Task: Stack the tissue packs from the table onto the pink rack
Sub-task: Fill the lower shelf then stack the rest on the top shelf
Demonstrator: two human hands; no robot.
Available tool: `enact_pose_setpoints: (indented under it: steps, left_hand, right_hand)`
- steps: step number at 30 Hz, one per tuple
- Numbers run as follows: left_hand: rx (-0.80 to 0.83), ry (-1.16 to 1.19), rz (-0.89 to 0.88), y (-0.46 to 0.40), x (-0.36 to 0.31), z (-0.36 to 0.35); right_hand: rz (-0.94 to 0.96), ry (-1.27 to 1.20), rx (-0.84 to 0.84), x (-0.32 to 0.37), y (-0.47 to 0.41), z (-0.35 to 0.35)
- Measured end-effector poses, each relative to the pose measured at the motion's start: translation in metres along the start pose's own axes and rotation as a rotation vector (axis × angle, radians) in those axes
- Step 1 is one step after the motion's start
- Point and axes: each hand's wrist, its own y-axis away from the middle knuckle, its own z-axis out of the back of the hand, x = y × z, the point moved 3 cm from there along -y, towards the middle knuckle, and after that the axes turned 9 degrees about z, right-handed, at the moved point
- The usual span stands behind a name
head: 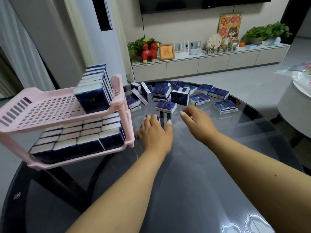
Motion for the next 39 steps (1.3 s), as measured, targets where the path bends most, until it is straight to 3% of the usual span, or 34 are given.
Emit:
enact_pose_setpoints:
  steps: [10, 19, 28, 34, 39]
  left_hand:
    - [-0.041, 0.396, 0.140, -0.022, 0.011, 0.001]
    - [-0.073, 0.497, 0.201, -0.027, 0.014, -0.002]
    - [-0.123, 0.558, 0.233, -0.031, 0.014, -0.003]
    - [-0.165, 0.559, 0.223, -0.031, 0.015, -0.003]
    - [-0.188, 0.575, 0.220, -0.030, 0.015, -0.002]
  right_hand:
    - [0.266, -0.041, 0.106, 0.033, -0.109, -0.047]
    - [0.539, 0.260, 0.341, 0.065, -0.202, -0.111]
    - [0.485, 0.557, 0.777, 0.075, -0.217, -0.158]
    - [0.462, 0.561, 0.910, 0.079, -0.212, -0.154]
    - [0.460, 0.583, 0.906, 0.070, -0.200, -0.135]
